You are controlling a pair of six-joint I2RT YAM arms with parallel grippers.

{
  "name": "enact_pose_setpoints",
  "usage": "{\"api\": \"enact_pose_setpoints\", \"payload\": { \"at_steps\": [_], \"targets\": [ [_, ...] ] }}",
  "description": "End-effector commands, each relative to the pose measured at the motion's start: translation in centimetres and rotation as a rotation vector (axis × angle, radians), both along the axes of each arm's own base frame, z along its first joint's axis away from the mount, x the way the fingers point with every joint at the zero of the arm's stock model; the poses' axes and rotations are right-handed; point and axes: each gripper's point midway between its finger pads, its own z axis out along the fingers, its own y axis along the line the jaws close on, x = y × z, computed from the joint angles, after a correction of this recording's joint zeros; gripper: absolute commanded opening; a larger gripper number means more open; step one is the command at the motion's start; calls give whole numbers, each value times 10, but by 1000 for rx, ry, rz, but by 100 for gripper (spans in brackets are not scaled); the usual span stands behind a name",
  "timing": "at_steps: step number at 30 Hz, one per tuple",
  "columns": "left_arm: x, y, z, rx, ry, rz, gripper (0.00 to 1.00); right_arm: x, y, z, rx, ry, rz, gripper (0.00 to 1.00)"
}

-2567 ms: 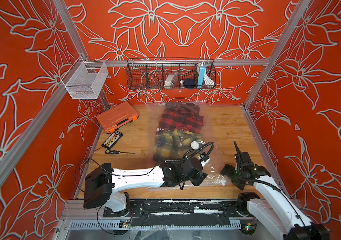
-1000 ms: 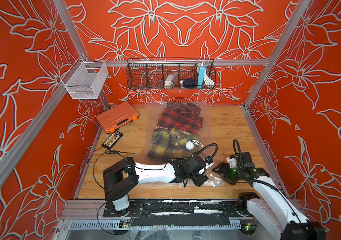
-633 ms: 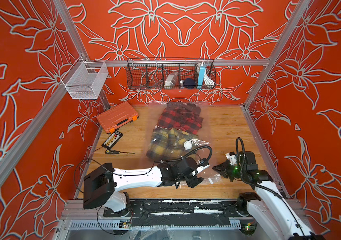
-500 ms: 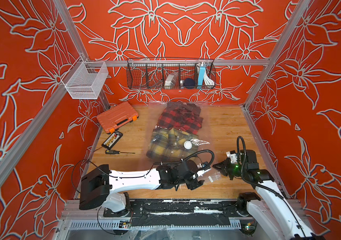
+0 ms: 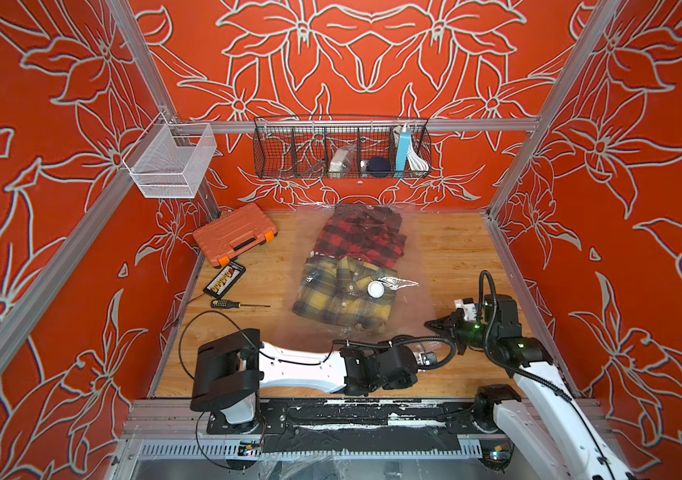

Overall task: Place the folded shirt into the vacuum bag
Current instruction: Close the vacuum bag at the center of the board.

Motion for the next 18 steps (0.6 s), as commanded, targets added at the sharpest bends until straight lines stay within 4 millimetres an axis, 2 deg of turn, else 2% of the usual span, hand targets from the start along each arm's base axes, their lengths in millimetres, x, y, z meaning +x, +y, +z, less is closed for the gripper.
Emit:
{"api": "enact_pose_setpoints", "payload": {
  "at_steps": [1, 6, 13, 16, 17, 18],
  "targets": [
    [18, -7, 9, 11, -148, 29, 63, 9, 2, 22, 31, -58, -7, 0],
    [35, -7, 24, -17, -283, 80, 49, 12, 4, 27, 39, -69, 2, 0],
    [39, 5, 40, -54, -339, 99, 18, 18, 5, 36, 23, -102, 26, 0],
    [40, 13, 49, -78, -321, 109, 9, 21, 4, 40, 7, -120, 38, 0],
    [41, 15, 50, -80, -305, 109, 5, 22, 4, 43, -3, -133, 46, 2],
    [41, 17, 53, -89, -283, 109, 2, 24, 3, 49, -21, -162, 62, 8]
  ]
}}
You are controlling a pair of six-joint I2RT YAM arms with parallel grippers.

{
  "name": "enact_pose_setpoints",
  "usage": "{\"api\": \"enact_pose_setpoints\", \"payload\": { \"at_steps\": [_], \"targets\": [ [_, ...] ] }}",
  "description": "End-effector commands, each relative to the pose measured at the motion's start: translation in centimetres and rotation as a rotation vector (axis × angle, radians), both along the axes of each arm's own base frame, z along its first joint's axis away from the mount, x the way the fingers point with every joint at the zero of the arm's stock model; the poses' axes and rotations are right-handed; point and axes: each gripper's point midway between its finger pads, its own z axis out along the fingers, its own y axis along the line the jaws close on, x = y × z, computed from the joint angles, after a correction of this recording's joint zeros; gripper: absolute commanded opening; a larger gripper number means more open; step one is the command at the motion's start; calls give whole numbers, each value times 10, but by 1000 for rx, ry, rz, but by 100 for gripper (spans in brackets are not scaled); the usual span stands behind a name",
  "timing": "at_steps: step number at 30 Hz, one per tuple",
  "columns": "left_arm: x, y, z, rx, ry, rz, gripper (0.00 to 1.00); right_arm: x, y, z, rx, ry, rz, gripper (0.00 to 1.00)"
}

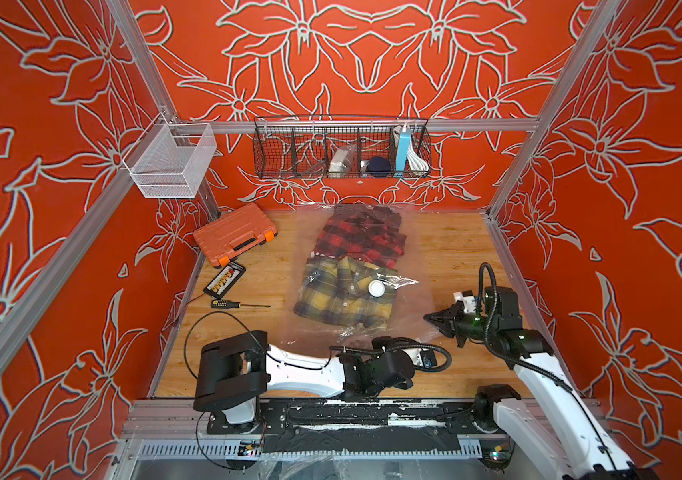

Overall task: Place the folded shirt into the vacuum bag
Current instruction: Close the vacuum bag at the center of the board.

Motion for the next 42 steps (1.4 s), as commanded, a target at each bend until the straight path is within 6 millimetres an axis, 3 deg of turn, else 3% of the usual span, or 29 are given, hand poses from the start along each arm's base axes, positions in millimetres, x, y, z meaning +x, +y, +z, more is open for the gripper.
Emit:
{"api": "enact_pose_setpoints", "payload": {
  "at_steps": [1, 4, 6, 9, 13, 20, 27, 32, 37, 42],
  "targets": [
    [7, 10, 23, -69, 32, 26, 0, 11, -1, 37, -47, -162, 58, 17],
    [12, 22, 32, -140, 149, 36, 0, 15, -18, 63, -280, -294, 129, 39],
    [13, 28, 39, -223, 261, 37, 0, 18, -36, 75, -464, -373, 150, 48],
    [24, 41, 50, -337, 401, 39, 0, 21, -64, 80, -708, -463, 167, 57],
    [32, 50, 66, -431, 506, 20, 0, 23, -71, 78, -900, -610, 297, 62],
    [33, 53, 71, -432, 584, -62, 0, 19, -13, 85, -915, -946, 665, 63],
    [25, 53, 78, -438, 591, -131, 0, 4, 25, 89, -827, -1179, 940, 62],
    [21, 50, 76, -429, 615, -158, 0, -4, 52, 97, -710, -1283, 1030, 63],
    [18, 49, 76, -432, 625, -172, 0, 1, 67, 96, -657, -1282, 1087, 61],
    [16, 48, 79, -438, 629, -189, 0, -6, 82, 102, -571, -1318, 1140, 60]
  ]
}}
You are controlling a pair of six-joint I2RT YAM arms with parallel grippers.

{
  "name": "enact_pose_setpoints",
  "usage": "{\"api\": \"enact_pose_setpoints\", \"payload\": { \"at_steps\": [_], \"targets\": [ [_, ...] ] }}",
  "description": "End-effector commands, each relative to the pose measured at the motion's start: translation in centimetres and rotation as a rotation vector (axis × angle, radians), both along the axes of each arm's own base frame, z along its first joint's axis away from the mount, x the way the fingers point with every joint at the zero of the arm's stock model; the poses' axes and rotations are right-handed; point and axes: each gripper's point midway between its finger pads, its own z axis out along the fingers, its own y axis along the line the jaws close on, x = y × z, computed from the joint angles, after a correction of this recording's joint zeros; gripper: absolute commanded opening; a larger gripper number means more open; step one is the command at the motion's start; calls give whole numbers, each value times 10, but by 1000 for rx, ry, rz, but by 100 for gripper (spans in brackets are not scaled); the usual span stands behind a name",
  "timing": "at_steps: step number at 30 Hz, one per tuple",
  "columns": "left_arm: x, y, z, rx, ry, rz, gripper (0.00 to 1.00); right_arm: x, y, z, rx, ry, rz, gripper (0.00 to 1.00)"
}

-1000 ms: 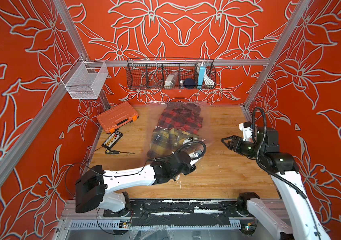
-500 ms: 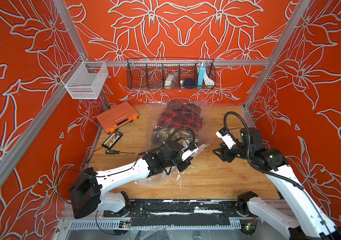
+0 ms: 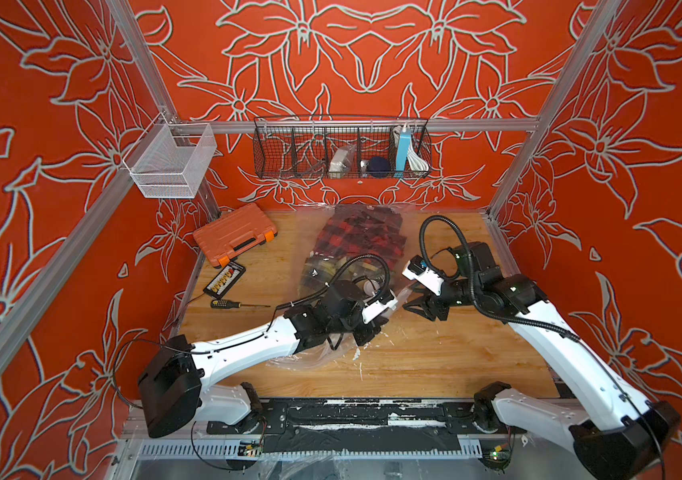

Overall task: Place the folded shirt into the vacuum bag
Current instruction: Close the vacuum bag at the center of the board.

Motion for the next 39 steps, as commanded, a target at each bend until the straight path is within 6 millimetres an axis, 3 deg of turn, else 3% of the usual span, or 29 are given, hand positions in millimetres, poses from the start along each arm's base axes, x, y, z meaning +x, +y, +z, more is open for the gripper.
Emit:
{"api": "enact_pose_setpoints", "payload": {
  "at_steps": [1, 5, 9, 13, 18, 25, 32, 36, 39],
  "targets": [
    [-6, -4, 21, -52, -24, -50, 0, -8, 13, 18, 41, -62, 113, 60],
    [-8, -3, 20, -48, -17, -52, 0, 18, -3, 19, -63, -164, 4, 62],
    [-10, 0, 18, -53, -16, -52, 0, 21, -4, 29, -73, -200, 4, 67],
    [-9, 2, 22, -64, -23, -46, 0, 3, 11, 29, -12, -107, 116, 65],
    [-4, 3, 27, -76, -21, -39, 0, -13, 23, 15, 34, -29, 191, 59],
    [0, 4, 26, -81, 0, -26, 0, -26, 30, 28, 106, -19, 256, 50],
    [3, 5, 34, -99, 3, -19, 0, -26, 30, 18, 74, 26, 254, 27],
    [4, 7, 36, -103, 4, -16, 0, -24, 29, 13, 57, 31, 245, 24],
    [6, 9, 36, -102, 4, -4, 0, -24, 27, 9, 36, 23, 245, 29]
  ]
}}
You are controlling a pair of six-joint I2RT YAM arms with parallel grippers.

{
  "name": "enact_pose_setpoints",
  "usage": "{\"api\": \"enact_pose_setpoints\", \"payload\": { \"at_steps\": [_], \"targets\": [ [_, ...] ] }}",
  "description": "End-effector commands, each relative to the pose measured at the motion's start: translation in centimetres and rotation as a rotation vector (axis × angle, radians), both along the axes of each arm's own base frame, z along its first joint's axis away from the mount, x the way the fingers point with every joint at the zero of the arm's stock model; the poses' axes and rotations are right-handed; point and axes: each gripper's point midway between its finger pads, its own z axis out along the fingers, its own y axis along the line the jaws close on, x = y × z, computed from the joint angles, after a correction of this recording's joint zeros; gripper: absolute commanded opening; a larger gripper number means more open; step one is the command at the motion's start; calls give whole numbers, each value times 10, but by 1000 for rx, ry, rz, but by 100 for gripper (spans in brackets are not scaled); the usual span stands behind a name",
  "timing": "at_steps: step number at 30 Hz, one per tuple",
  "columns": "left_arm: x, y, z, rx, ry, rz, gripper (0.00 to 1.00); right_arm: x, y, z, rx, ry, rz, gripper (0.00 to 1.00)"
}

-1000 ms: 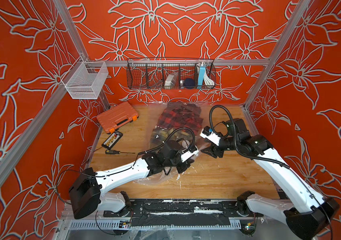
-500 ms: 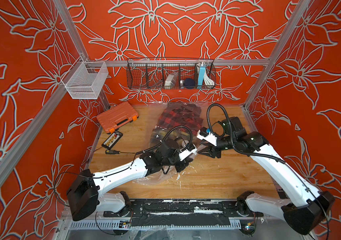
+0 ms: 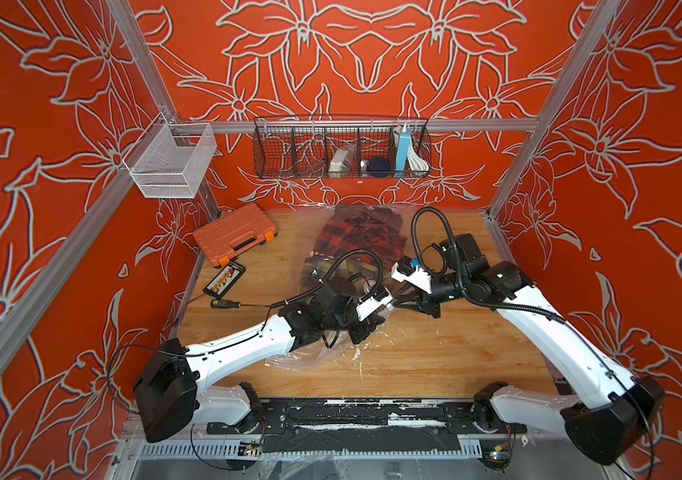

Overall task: Place the folded shirt into the vacuum bag
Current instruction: Close the vacuum bag at the center of the board.

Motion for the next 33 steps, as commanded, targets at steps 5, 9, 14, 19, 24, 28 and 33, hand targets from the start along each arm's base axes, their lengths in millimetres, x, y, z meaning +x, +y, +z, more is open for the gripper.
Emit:
{"api": "enact_pose_setpoints", "payload": {
  "at_steps": [5, 9, 14, 19, 24, 28, 33],
  "targets": [
    [8, 1, 33, -84, -47, 15, 0, -7, -3, -6, -32, -1, 28, 25],
    [8, 0, 34, -90, -40, 13, 0, -5, -2, -4, -31, 0, 25, 15],
    [7, 1, 43, -113, -35, 21, 0, -1, -1, -3, -33, 1, 7, 0],
    [3, 5, 62, -144, -20, 34, 35, -2, -1, 9, 1, -23, -12, 0],
    [10, -4, 76, -180, -3, 47, 41, -4, 2, 15, 24, -21, -15, 0],
    [13, -15, 72, -171, 16, 18, 42, -4, 3, 19, 34, -20, -17, 0],
    [15, -17, 63, -146, 15, 14, 35, -5, 2, 22, 35, -25, -22, 0]
  ]
}}
